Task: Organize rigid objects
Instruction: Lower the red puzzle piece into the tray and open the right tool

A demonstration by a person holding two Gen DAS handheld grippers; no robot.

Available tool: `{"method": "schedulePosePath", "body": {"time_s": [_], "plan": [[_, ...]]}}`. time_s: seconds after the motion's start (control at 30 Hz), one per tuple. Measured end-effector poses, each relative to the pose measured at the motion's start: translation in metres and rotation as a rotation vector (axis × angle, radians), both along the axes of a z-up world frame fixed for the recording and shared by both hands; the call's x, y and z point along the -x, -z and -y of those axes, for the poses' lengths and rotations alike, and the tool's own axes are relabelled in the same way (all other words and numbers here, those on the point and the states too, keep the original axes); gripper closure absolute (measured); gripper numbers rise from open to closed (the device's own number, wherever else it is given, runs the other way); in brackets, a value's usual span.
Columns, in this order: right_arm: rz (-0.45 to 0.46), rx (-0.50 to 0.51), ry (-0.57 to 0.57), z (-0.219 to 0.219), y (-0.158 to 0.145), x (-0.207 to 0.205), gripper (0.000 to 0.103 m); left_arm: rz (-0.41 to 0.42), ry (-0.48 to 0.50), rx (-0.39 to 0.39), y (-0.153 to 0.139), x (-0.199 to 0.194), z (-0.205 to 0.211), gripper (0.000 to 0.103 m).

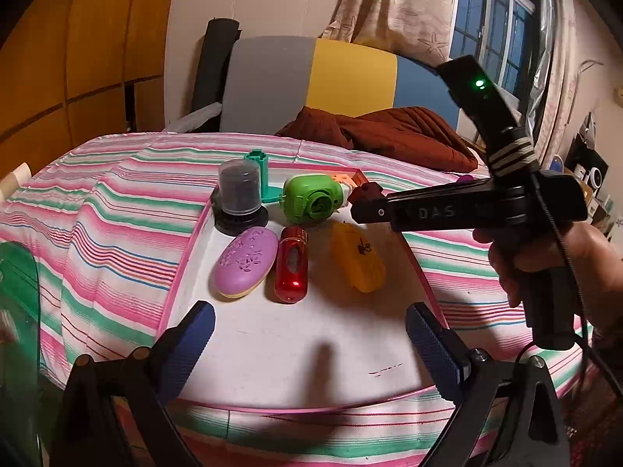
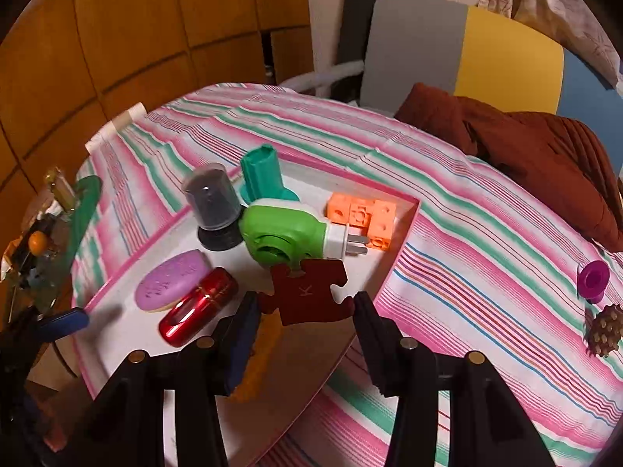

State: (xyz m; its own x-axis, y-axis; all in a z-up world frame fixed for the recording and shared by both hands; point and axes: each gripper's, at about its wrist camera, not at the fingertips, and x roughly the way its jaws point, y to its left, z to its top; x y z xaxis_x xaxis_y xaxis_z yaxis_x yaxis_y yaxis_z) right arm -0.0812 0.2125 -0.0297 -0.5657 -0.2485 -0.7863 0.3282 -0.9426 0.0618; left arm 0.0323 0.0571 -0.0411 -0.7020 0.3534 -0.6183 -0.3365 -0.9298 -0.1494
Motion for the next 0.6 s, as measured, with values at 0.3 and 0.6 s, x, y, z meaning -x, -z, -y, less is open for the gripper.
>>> {"method": "schedulePosePath", "body": {"time_s": [0.3,0.6], "plan": [[-0.002,-0.051,0.012,0.0032,0.0033,0.0023,0.054,0.008,-0.002,0.0,0.0016,-0.0007,-0.0008,0.004],[-0.003,-0.06,0.035,-0.0001,0.0035,0.0037,0.054,0.013,0.002,0.006,0.0025,-0.0007,-0.0037,0.004]]}}
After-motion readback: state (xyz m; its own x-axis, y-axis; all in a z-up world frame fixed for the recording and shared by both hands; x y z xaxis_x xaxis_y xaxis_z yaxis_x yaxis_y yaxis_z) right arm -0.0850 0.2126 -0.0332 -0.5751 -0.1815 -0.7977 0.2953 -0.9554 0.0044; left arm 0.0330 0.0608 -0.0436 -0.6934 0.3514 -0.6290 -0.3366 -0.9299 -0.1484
